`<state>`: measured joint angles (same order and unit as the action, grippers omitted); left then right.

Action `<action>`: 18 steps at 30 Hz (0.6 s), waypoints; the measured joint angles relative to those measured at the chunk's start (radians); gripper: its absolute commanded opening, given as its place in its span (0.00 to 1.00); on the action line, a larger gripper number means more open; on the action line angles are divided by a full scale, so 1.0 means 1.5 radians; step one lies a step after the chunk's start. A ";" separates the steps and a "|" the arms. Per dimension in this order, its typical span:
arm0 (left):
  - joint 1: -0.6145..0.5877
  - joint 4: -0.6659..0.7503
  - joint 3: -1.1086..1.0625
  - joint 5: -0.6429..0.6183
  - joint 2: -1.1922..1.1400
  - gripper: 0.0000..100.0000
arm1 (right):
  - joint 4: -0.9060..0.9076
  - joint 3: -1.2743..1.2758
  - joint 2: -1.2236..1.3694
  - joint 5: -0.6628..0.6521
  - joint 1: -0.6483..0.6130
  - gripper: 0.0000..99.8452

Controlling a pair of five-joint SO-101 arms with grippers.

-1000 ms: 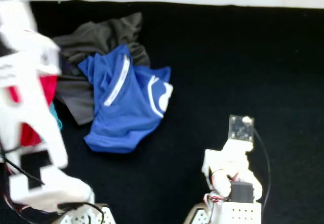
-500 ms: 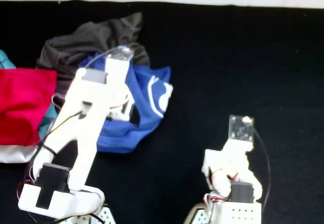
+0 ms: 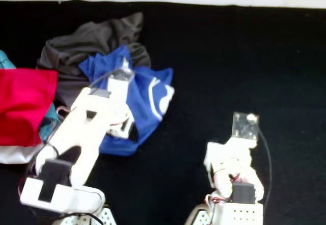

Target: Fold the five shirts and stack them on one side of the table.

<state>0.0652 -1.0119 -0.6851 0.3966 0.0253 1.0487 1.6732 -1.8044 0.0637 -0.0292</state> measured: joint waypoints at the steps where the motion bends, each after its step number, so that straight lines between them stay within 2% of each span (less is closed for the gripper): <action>1: -0.005 -0.009 0.011 0.015 -0.014 0.03 | -0.014 0.000 0.000 0.000 0.000 0.01; 5: -0.043 -0.081 0.071 0.037 -0.055 0.01 | -0.063 0.000 0.000 -0.004 0.000 0.01; 10: -0.155 -0.236 0.211 0.046 -0.048 0.01 | -0.085 0.000 0.000 -0.146 0.000 0.01; 14: -0.273 -0.364 0.398 0.048 0.011 0.01 | -0.094 0.000 0.000 -0.292 0.000 0.01; 18: -0.434 -0.399 0.584 0.048 0.052 0.01 | -0.094 0.000 0.000 -0.300 0.000 0.03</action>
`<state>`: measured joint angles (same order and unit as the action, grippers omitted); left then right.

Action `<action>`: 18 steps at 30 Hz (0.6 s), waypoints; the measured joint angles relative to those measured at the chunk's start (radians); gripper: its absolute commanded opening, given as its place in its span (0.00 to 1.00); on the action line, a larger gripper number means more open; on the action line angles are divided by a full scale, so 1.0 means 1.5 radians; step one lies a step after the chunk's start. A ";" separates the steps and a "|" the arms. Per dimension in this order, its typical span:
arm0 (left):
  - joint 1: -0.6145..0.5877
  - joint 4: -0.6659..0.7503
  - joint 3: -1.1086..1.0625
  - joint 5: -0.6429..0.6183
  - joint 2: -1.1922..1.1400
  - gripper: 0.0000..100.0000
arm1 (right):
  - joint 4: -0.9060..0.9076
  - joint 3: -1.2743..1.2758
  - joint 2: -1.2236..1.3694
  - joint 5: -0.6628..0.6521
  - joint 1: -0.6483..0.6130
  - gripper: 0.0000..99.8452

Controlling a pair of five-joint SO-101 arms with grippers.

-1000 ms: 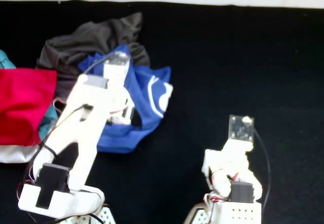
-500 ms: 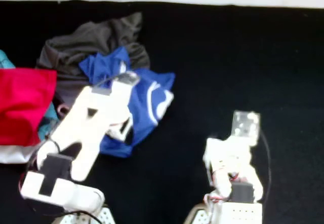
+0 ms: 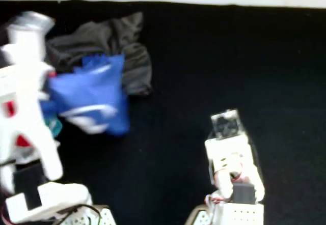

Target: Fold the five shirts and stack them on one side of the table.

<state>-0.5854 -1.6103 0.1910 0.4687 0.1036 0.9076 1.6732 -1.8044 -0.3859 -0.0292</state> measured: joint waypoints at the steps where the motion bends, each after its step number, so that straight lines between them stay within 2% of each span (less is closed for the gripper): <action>1: -0.046 0.001 0.038 0.000 0.003 0.01 | 0.009 -0.001 0.002 0.000 0.000 0.05; 5: -0.221 0.091 0.119 0.001 0.005 0.01 | 0.060 -0.064 0.005 0.000 0.001 0.19; 8: -0.311 0.199 0.130 0.000 0.003 0.01 | 0.080 -0.127 0.005 0.000 0.001 0.19; 12: -0.361 0.305 0.144 0.000 -0.073 0.01 | 0.084 -0.206 0.005 0.000 0.001 0.17; 18: -0.365 0.337 0.143 0.000 -0.226 0.04 | 0.084 -0.322 0.077 0.000 0.001 0.18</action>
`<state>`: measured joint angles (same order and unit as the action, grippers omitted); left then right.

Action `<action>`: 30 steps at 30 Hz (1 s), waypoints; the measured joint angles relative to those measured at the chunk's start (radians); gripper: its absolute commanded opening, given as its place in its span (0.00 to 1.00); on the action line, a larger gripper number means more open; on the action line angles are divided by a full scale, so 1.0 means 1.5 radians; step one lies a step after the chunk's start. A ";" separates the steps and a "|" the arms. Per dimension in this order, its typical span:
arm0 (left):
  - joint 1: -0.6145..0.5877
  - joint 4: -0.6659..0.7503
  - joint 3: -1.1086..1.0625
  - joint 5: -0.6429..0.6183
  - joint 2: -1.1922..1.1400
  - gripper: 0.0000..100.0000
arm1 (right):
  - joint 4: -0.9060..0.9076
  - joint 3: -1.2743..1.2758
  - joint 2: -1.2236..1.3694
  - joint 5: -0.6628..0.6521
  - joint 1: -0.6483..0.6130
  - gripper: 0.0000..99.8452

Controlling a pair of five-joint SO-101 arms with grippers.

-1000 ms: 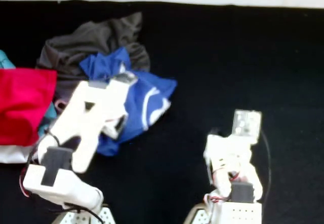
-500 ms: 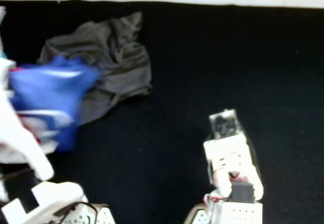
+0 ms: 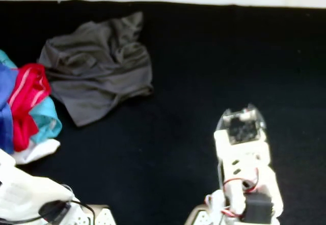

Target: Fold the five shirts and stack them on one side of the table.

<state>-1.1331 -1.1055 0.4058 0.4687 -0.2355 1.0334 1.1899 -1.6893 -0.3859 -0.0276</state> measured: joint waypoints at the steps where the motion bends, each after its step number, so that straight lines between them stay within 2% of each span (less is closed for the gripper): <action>1: 0.000 0.000 0.000 0.000 -0.011 0.07 | 0.001 -0.026 0.033 0.000 0.000 0.18; 5: -0.001 0.001 0.000 0.002 -0.041 0.27 | 0.037 -0.159 0.194 0.000 0.000 0.18; 7: 0.000 0.001 0.000 0.002 -0.042 0.34 | 0.073 -0.237 0.282 0.000 0.000 0.18; 12: 0.001 -0.006 0.026 0.002 -0.039 0.33 | 0.142 -0.421 0.473 0.000 -0.009 0.18; 16: 0.041 -0.094 0.080 0.002 -0.003 0.33 | 0.187 -0.544 0.583 0.000 -0.037 0.18; 19: 0.118 -0.205 0.116 0.002 0.021 0.33 | 0.215 -0.601 0.654 0.000 -0.065 0.18; 23: 0.259 -0.334 0.097 0.002 0.019 0.33 | 0.234 -0.638 0.710 0.000 -0.077 0.18; 26: 0.331 -0.342 0.028 0.002 -0.033 0.33 | 0.237 -0.644 0.719 0.000 -0.079 0.18; 30: 0.336 -0.294 -0.051 0.000 -0.153 0.33 | 0.241 -0.645 0.722 0.000 -0.079 0.18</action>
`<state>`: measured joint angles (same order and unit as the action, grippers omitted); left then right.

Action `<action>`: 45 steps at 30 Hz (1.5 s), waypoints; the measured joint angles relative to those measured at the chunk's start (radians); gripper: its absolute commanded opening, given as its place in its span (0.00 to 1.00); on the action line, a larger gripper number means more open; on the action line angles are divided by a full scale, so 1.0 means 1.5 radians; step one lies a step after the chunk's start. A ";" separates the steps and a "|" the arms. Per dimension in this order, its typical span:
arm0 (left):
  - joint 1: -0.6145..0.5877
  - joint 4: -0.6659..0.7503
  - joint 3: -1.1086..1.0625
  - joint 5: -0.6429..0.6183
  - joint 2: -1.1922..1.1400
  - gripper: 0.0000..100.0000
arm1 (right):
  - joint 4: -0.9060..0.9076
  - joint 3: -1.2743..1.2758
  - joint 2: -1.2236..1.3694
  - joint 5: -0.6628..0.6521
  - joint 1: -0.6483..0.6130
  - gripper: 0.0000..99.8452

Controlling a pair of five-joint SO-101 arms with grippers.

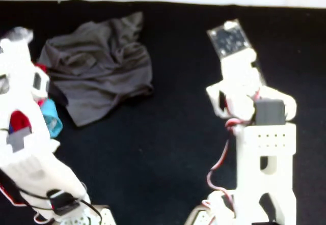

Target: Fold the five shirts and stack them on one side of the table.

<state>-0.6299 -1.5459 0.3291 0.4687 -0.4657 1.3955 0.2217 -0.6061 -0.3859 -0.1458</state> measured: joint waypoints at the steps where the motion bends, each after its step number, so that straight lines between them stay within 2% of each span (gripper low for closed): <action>1: -0.009 0.015 -0.001 0.000 -0.033 0.33 | 0.000 0.000 0.000 0.000 0.000 0.18; 6: -0.116 0.083 0.061 -0.002 -0.151 0.33 | 0.027 0.000 0.000 0.000 0.000 0.18; 10: -0.214 0.103 0.194 -0.002 -0.207 0.33 | 0.031 0.000 0.005 0.000 0.000 0.18; 13: -0.256 0.090 0.307 -0.002 -0.221 0.33 | 0.031 0.000 0.007 0.000 -0.001 0.18; 16: -0.261 0.011 0.410 -0.001 -0.221 0.33 | 0.031 0.000 0.008 0.000 -0.003 0.18; 20: -0.208 -0.121 0.528 -0.001 -0.221 0.33 | 0.031 0.000 0.008 0.000 -0.003 0.18; 24: -0.141 -0.144 0.570 -0.052 -0.218 0.33 | 0.031 0.000 0.008 0.000 -0.003 0.18; 28: -0.058 -0.145 0.507 -0.094 -0.171 0.33 | 0.031 0.000 0.008 0.000 -0.003 0.18; 36: 0.125 -0.143 0.186 -0.159 -0.056 0.33 | 0.031 0.000 0.008 0.000 -0.003 0.18; 45: 0.121 0.018 -0.011 -0.167 -0.073 0.33 | 0.031 0.000 0.008 0.000 -0.003 0.18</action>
<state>-0.4488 -1.5182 0.3122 0.2186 -0.5746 1.4415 0.2217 -0.5938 -0.3859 -0.1504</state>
